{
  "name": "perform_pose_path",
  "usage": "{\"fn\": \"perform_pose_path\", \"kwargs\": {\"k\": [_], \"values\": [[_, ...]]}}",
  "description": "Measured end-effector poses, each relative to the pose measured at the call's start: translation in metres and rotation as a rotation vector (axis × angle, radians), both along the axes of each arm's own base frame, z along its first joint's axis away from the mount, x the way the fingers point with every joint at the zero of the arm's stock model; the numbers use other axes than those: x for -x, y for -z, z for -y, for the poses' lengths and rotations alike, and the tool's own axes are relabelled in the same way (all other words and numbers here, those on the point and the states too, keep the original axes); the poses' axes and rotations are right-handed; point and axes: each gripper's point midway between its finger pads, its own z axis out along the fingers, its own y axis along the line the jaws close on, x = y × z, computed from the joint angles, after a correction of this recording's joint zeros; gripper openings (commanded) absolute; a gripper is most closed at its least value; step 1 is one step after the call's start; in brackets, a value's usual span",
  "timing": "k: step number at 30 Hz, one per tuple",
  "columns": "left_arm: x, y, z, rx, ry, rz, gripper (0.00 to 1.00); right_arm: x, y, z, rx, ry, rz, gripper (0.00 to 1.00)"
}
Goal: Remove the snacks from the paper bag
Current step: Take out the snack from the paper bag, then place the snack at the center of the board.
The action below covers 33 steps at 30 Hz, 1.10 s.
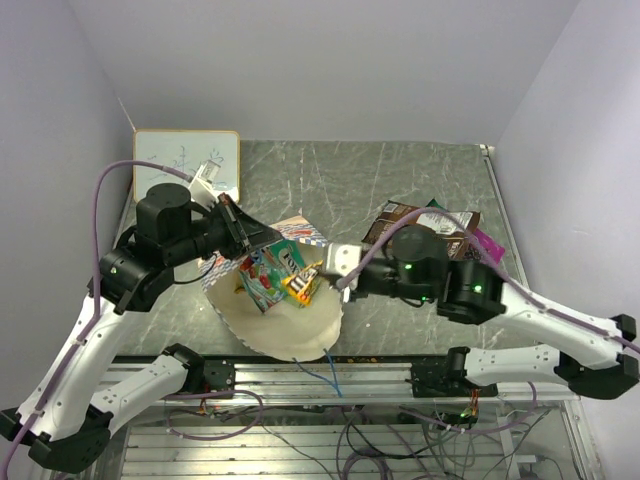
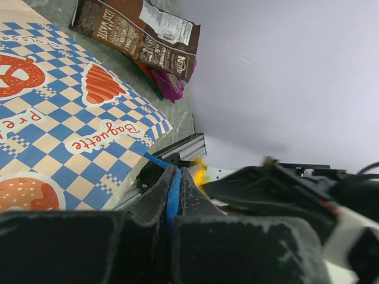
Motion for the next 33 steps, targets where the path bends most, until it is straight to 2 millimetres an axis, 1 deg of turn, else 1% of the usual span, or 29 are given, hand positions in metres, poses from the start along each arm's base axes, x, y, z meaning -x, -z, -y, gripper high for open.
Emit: {"fn": "perform_pose_path", "kwargs": {"k": [2, 4, 6, 8, 10, 13, 16, 18, 20, 22, 24, 27, 29, 30, 33], "values": [[-0.003, 0.002, -0.002, -0.008, -0.017, -0.001, 0.07, -0.008, -0.035, 0.010, -0.073, 0.069, 0.025, 0.00], [-0.006, 0.004, -0.003, -0.022, -0.031, 0.000, 0.07, -0.018, -0.060, 0.023, -0.136, 0.152, 0.054, 0.00], [-0.008, 0.007, -0.005, -0.035, -0.044, -0.005, 0.07, -0.029, -0.072, 0.037, -0.171, 0.241, 0.079, 0.00], [-0.009, 0.011, -0.006, -0.048, -0.053, -0.013, 0.07, -0.043, -0.076, 0.053, -0.191, 0.355, 0.103, 0.00], [-0.009, 0.013, -0.008, -0.055, -0.061, -0.017, 0.07, -0.057, -0.073, 0.065, -0.196, 0.465, 0.118, 0.00], [-0.010, 0.015, -0.009, -0.066, -0.070, -0.021, 0.07, -0.075, -0.058, 0.080, -0.173, 0.606, 0.140, 0.00], [-0.010, 0.017, -0.011, -0.076, -0.076, -0.020, 0.07, -0.085, -0.040, 0.088, -0.157, 0.683, 0.157, 0.00], [-0.011, 0.016, -0.011, -0.083, -0.076, -0.016, 0.07, -0.090, -0.034, 0.095, -0.161, 0.722, 0.163, 0.00], [-0.012, 0.015, -0.011, -0.089, -0.075, -0.012, 0.07, -0.096, -0.034, 0.104, -0.193, 0.770, 0.165, 0.00], [-0.014, 0.014, -0.010, -0.094, -0.070, -0.006, 0.07, -0.108, -0.040, 0.116, -0.238, 0.853, 0.164, 0.00], [-0.015, 0.012, -0.008, -0.099, -0.058, 0.004, 0.07, -0.125, -0.042, 0.130, -0.268, 0.955, 0.155, 0.00], [-0.017, 0.008, -0.005, -0.102, -0.037, 0.027, 0.07, -0.165, -0.035, 0.153, -0.281, 1.134, 0.108, 0.00], [-0.018, 0.005, -0.003, -0.101, -0.021, 0.047, 0.07, -0.191, -0.025, 0.164, -0.283, 1.239, 0.066, 0.00], [-0.018, 0.003, -0.002, -0.099, -0.014, 0.056, 0.07, -0.200, -0.018, 0.168, -0.282, 1.275, 0.048, 0.00], [-0.017, -0.001, 0.001, -0.091, 0.008, 0.082, 0.07, -0.228, 0.011, 0.187, -0.296, 1.433, -0.048, 0.00]]}}
